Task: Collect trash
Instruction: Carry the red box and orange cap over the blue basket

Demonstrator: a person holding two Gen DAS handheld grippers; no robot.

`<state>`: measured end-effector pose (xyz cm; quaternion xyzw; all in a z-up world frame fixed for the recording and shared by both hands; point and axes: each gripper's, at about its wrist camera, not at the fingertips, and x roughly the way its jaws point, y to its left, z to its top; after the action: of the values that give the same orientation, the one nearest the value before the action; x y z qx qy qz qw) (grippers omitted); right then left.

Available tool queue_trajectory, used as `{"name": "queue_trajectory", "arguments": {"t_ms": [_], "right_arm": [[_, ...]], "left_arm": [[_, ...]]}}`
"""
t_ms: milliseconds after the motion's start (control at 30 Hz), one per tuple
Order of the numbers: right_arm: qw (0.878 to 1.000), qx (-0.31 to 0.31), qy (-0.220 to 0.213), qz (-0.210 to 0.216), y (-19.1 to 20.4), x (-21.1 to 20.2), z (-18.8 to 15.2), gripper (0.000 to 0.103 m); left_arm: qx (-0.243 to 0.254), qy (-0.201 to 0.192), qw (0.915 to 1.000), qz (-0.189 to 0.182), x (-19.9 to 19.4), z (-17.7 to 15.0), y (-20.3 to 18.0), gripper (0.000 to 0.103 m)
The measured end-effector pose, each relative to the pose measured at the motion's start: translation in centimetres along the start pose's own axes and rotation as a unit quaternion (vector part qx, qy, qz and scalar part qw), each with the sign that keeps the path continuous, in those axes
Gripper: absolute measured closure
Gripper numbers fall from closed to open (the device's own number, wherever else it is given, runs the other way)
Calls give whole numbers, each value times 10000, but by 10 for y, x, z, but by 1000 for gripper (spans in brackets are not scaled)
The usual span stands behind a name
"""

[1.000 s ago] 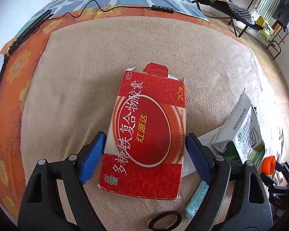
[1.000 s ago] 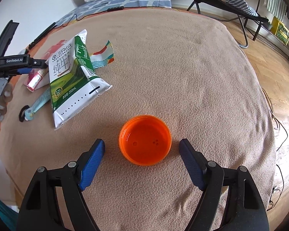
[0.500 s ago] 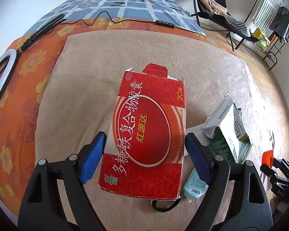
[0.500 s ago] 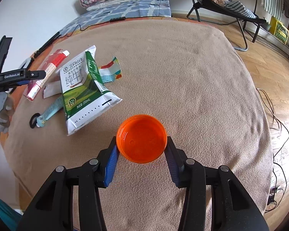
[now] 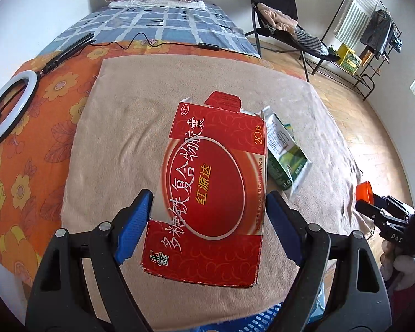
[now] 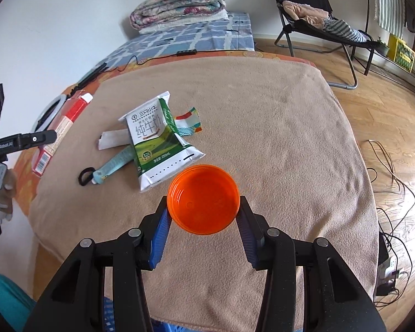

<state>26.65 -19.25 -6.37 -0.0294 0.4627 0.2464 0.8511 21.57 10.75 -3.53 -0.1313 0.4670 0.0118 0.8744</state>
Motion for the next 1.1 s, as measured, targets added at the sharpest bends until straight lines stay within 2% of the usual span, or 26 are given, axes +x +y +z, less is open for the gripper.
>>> {"name": "queue_trajectory", "arguments": {"t_ms": [300,500,833,1100], "right_arm": [[9989,-346,5,305,34,-31,-38,58],[9974,-584,-8,422,55,-50,-62,58],[9960,-600,218,629,69,-57,-108,58],[9943,-612,508,708,78,-46,-139,58]], "left_arm": [[143,111,9994,-307,-40,-68,-23,18],[200,279,9982,-497,-52,-112,-35,18],[424,739,9947,-583,-44,-185,-56,18],[396,1156,9906,-620,-27,-220,-58,18]]}}
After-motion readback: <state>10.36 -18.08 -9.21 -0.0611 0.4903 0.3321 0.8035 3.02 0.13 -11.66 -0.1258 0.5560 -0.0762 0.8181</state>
